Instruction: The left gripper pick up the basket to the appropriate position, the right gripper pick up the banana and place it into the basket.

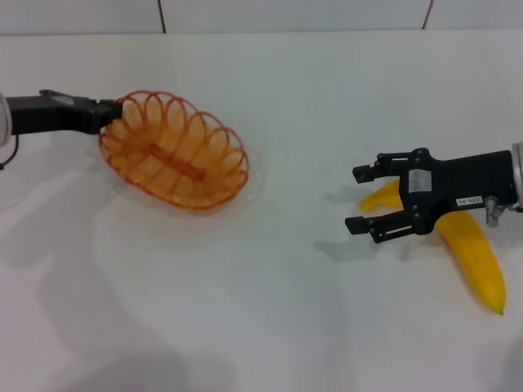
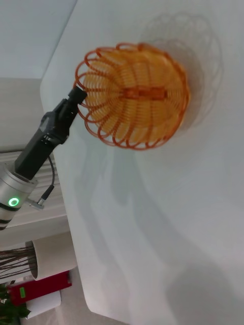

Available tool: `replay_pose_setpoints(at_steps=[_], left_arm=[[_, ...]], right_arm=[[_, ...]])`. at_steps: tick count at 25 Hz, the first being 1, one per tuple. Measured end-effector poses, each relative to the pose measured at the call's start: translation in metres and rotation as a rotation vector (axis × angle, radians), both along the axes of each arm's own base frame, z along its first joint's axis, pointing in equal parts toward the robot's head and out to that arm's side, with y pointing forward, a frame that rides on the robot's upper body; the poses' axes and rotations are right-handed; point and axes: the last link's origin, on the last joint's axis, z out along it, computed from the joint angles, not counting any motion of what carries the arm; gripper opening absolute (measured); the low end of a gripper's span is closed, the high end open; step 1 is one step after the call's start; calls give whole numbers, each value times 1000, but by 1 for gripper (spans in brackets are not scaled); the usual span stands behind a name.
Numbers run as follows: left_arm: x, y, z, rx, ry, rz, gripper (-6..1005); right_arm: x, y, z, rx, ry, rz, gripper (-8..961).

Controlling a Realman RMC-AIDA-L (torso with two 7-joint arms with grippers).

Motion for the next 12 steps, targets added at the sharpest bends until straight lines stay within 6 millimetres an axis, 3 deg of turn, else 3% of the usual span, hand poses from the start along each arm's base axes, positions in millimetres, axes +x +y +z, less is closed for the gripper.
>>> replay_pose_setpoints(at_steps=[12], left_arm=[[1, -5, -18, 15, -182, 64, 66]], right_arm=[[-1, 1, 0, -1, 1, 4, 887]])
